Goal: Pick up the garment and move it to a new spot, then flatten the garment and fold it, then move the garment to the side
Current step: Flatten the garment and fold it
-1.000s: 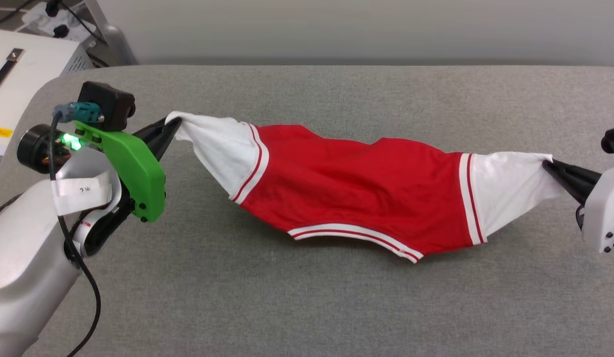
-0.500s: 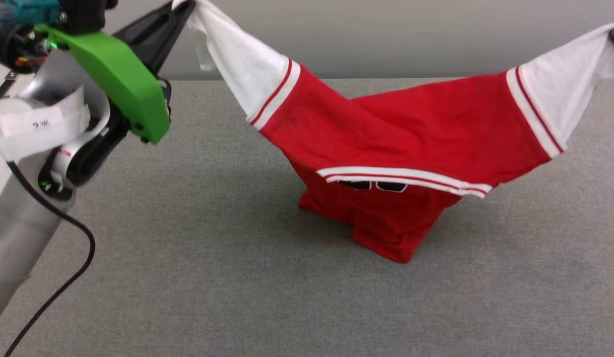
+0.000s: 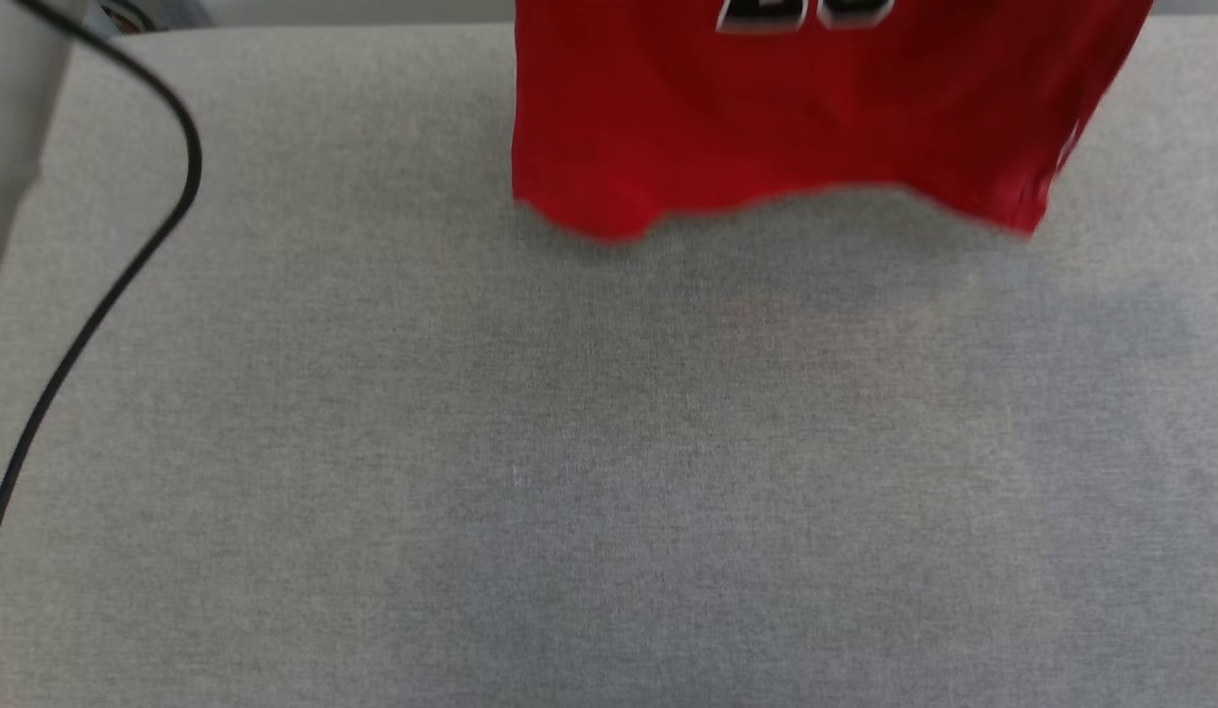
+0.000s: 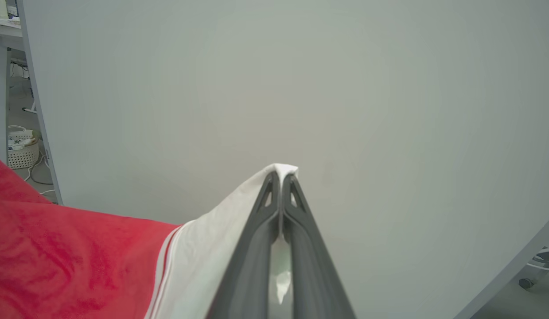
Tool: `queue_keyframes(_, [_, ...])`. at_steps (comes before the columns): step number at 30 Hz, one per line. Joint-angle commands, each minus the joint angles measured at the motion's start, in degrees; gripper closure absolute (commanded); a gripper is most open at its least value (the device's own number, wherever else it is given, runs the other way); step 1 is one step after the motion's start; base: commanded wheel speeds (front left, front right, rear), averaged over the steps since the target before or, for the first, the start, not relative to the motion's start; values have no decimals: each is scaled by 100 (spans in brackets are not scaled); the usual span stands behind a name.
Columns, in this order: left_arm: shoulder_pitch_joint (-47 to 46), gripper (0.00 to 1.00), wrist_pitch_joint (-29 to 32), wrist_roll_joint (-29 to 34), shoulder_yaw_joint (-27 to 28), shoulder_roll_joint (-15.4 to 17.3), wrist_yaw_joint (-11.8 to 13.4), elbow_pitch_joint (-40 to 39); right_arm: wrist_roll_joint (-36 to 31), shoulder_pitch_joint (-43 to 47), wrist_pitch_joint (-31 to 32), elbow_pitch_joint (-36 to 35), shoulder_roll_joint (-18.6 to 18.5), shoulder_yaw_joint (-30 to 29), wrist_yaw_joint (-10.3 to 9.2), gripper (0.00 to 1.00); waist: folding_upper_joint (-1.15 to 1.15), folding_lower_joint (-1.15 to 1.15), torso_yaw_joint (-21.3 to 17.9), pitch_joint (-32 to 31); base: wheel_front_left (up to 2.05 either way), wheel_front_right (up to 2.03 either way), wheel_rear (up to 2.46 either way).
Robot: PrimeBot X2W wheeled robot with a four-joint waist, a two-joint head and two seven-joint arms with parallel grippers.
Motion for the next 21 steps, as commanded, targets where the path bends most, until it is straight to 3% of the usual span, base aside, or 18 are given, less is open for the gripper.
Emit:
queue_keyframes(1, [-296, 100, -95, 95, 18, -84, -29, 237, -132, -334, -76, 213, 108, 6, -4, 100, 0, 0, -44, 534, 0, 0, 0])
queue_keyframes(6, [-1251, 100, -590, 291, 141, -345, -80, 1152, -638, -1510, -498, 1091, 488, 86, -4, 100, 0, 0, -120, 952, 0, 0, 0])
queue_keyframes(12, [-1733, 100, -1165, 350, 229, -493, -136, 2099, -934, -2229, -1104, 2039, 866, 249, -4, 100, 0, 0, -179, 1296, 0, 0, 0])
queue_keyframes(18, [-1507, 100, -1680, 276, 187, -571, -225, 2740, -902, -2171, -1627, 2650, 1045, 632, -4, 100, 0, 0, -153, 1416, 0, 0, 0])
queue_keyframes(21, [-922, 100, -2074, 120, 140, -505, -283, 3006, -671, -1650, -2122, 2943, 1162, 993, -4, 100, 0, 0, -153, 1209, 0, 0, 0])
